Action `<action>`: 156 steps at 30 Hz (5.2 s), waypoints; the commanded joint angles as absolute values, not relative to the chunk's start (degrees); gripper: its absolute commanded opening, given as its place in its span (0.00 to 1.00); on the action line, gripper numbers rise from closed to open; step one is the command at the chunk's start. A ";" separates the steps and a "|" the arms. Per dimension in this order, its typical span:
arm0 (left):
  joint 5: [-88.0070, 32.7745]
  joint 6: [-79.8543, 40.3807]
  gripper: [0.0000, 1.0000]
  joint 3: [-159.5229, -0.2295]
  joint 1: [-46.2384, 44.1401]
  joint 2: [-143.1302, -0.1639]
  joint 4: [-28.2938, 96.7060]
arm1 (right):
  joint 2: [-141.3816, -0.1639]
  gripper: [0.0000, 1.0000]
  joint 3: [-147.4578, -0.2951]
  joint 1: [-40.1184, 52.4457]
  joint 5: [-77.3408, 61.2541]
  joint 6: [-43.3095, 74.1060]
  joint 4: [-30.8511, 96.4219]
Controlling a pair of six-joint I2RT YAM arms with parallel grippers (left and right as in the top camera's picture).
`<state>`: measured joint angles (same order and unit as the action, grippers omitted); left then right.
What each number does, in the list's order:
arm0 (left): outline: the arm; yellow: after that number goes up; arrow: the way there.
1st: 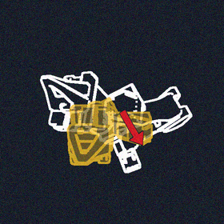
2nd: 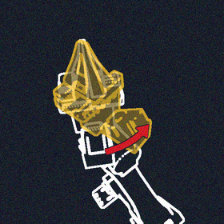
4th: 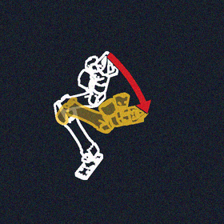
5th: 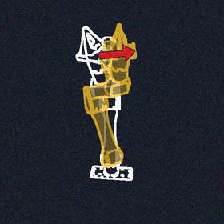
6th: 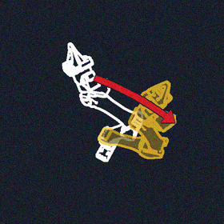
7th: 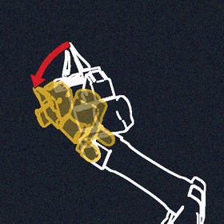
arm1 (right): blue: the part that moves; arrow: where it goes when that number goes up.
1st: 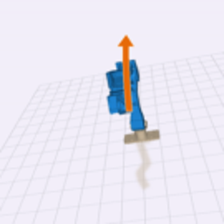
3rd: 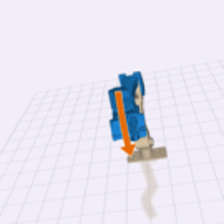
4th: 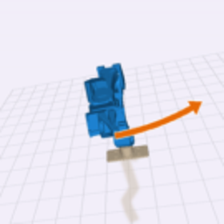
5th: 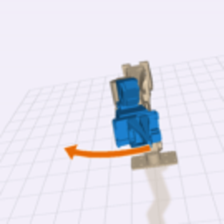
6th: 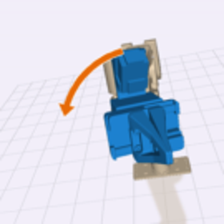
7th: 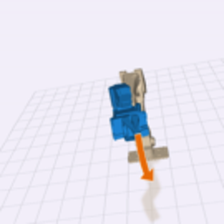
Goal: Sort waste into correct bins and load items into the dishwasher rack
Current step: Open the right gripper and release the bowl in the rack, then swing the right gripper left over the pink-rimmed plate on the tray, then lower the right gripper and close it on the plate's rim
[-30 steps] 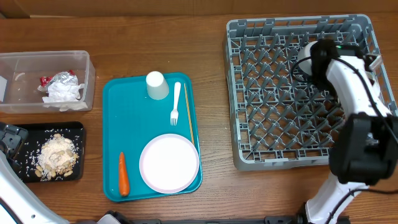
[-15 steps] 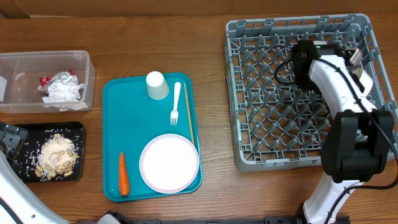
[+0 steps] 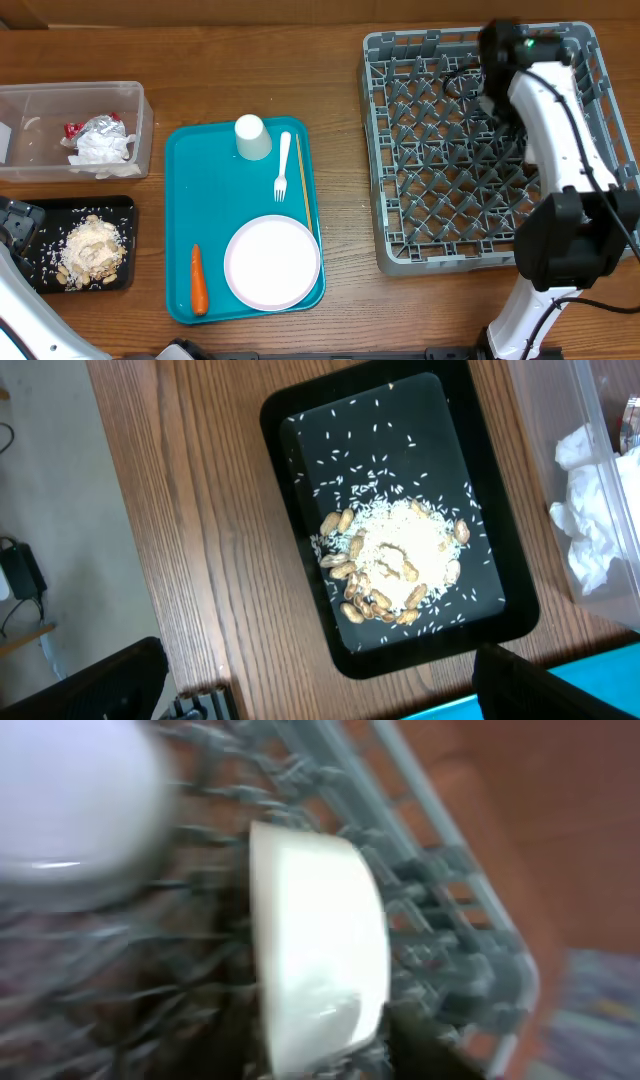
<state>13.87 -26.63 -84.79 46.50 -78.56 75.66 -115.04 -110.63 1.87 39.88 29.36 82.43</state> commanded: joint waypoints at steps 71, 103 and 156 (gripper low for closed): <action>13.65 -27.22 1.00 -85.97 46.57 -78.76 75.64 | -115.79 0.83 -102.19 48.97 -2.70 28.49 81.19; 13.65 -27.22 1.00 -85.97 46.57 -78.76 75.64 | -117.38 0.71 -85.76 51.75 -0.34 14.55 55.13; 13.65 -27.22 1.00 -85.97 46.57 -78.76 75.64 | -119.83 0.44 -85.45 51.75 -4.82 15.25 55.51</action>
